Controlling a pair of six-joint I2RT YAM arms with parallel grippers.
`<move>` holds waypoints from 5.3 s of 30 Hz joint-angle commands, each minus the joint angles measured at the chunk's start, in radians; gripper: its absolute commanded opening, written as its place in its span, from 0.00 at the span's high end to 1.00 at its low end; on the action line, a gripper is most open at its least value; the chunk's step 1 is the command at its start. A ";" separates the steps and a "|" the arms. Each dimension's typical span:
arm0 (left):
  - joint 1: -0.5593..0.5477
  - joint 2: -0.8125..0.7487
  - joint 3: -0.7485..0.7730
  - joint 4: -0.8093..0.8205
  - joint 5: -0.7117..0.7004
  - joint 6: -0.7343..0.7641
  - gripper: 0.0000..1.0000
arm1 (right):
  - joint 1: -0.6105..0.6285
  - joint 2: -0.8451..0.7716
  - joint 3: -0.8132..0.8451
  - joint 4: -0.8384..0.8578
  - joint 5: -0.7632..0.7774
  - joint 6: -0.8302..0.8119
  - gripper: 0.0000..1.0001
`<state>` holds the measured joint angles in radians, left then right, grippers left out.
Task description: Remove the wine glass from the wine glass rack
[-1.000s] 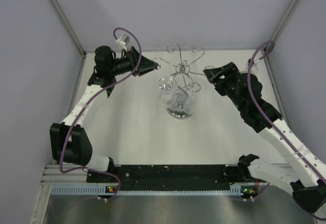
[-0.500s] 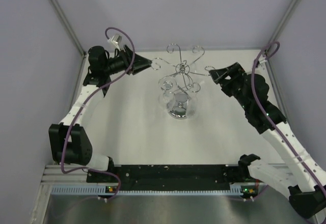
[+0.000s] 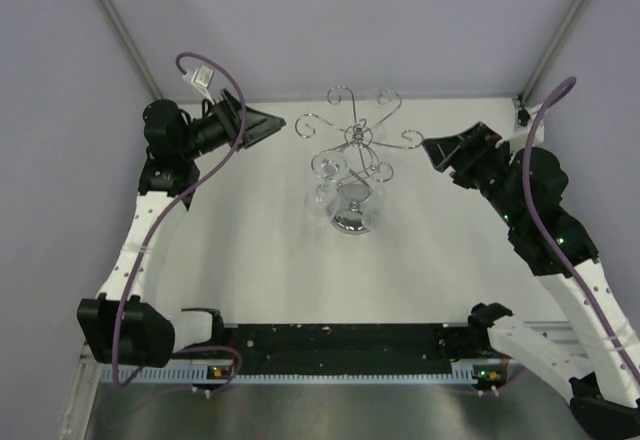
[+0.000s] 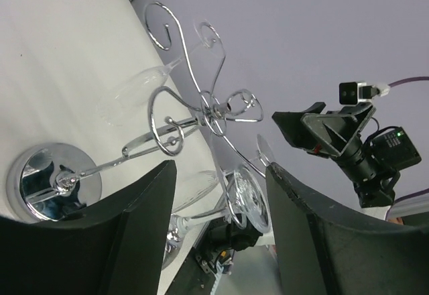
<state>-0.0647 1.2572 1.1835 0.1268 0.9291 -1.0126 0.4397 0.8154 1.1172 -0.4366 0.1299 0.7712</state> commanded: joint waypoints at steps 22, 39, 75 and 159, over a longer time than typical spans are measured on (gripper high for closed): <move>0.003 -0.312 -0.154 -0.188 0.066 0.121 0.02 | -0.010 0.039 -0.002 0.007 -0.400 0.115 0.34; -0.006 -0.289 -0.157 -0.174 0.070 0.120 0.02 | -0.010 0.082 -0.040 0.091 -0.409 0.157 0.55; -0.011 -0.298 -0.173 -0.179 0.065 0.124 0.02 | 0.002 -0.015 -0.077 0.142 -0.429 0.232 1.00; -0.021 -0.545 -0.226 -0.245 0.109 -0.037 0.02 | 0.076 -0.082 0.314 -0.157 -0.358 -0.286 1.00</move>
<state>-0.0811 0.7277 0.9684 -0.1452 1.0092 -1.0012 0.5133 0.6727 1.3212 -0.6235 -0.0753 0.7166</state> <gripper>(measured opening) 0.981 0.007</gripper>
